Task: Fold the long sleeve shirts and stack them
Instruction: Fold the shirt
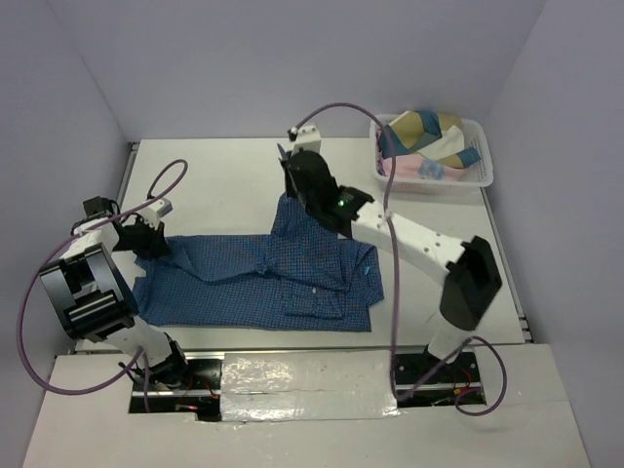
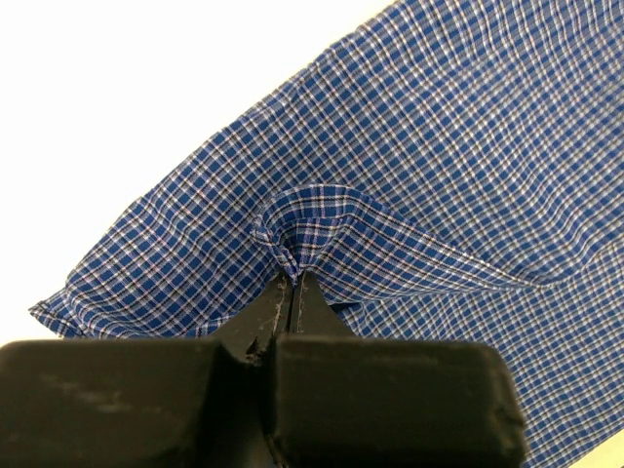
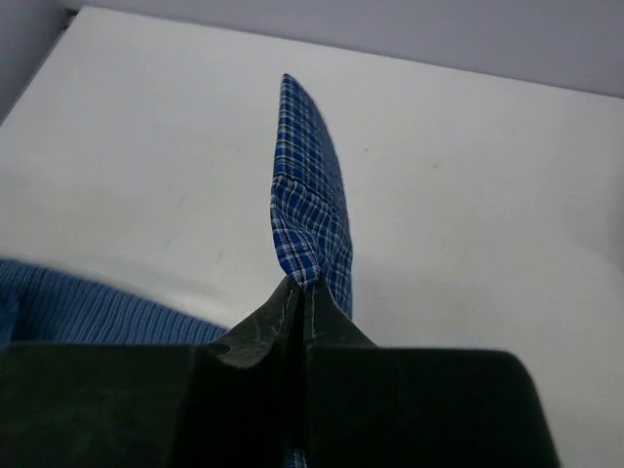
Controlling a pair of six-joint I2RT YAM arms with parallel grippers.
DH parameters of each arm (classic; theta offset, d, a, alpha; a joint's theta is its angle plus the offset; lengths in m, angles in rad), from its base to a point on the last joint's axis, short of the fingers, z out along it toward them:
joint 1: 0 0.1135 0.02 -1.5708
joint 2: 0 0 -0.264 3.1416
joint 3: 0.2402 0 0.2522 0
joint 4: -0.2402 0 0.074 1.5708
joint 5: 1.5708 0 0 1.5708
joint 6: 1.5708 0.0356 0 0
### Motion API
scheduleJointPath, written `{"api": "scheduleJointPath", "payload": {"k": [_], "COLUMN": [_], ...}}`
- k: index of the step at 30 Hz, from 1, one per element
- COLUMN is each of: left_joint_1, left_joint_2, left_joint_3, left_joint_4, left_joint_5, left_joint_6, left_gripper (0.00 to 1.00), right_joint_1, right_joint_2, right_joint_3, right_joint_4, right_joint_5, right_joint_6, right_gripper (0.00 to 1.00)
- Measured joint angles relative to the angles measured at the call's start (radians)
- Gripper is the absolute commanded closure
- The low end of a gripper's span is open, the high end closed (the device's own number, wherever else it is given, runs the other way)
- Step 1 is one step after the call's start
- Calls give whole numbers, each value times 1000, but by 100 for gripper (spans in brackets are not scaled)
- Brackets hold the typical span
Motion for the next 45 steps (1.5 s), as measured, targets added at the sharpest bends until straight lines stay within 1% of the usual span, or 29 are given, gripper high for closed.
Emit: {"api": "scheduleJointPath", "payload": {"k": [2,5,6,7,8,10,11,14,16,17,18,19,20,21,22,23,25,26,27,29,30,35,40,42,43,45], "left_joint_1": [-3,-3,-5,-6,-7,-9,-10,-11,-12,-12,-12,-13,-13,-13,-13,-13,-13,-13,-13,-13,-13,-14,-14,-14,-14,-14], "left_joint_2": [2,6,9,11,14,18,22,32,34,34,34,34,34,34,34,34,34,34,34,34,34,34,34,34,34,34], "left_joint_3": [4,6,6,6,6,6,8,15,22,25,28,31,32,33,33,33,33,33,33,33,33,33,33,33,33,33], "left_joint_4": [6,15,18,21,23,25,25,25,26,26,26,26,27,29,29,29,30,30,29,30,29,30,30,29,30,29], "left_joint_5": [1,1,0,0,-1,-5,-8,-13,-18,-19,-20,-21,-22,-23,-24,-26,-27,-28,-29,-30,-31,-35,-37,-37,-37,-37], "left_joint_6": [-16,-21,-21,-21,-21,-21,-21,-23,-27,-35,-41,-43,-44,-45,-45,-45,-45,-45,-45,-46,-47,-47,-45,-46,-46,-46], "left_gripper": [100,100,100,100,100,100,100,100,100,100,100,100,100,100,100,100,100,100,100,100,100,100,100,100,100,100], "right_joint_1": [71,227,285,335,381,467,505,604,628,617,594,566,520,472,422,373,280,244,213,169,159,132,126,124,124,123], "right_joint_2": [-95,-168,-175,-179,-180,-184,-190,-233,-303,-351,-402,-449,-500,-535,-563,-573,-564,-543,-514,-420,-378,-106,10,29,33,34], "right_joint_3": [-108,-256,-306,-356,-406,-499,-535,-605,-641,-665,-692,-713,-737,-753,-764,-770,-770,-769,-761,-713,-700,-516,-496,-496,-496,-496], "right_joint_4": [42,50,40,35,22,6,-4,-18,9,34,61,84,112,137,159,174,197,205,208,196,197,156,141,137,138,139], "right_joint_5": [52,97,92,75,58,9,-18,-108,-176,-208,-232,-249,-283,-309,-330,-345,-390,-417,-459,-564,-580,-691,-720,-735,-742,-765], "right_joint_6": [-24,-19,-7,6,18,20,11,-17,-22,-22,-20,-15,-8,0,15,26,37,34,27,-10,-14,-80,-104,-110,-113,-114], "right_gripper": [95,76,63,56,40,24,9,3,3,8,16,32,68,81,87,79,53,35,30,25,25,25,24,30,37,46]}}
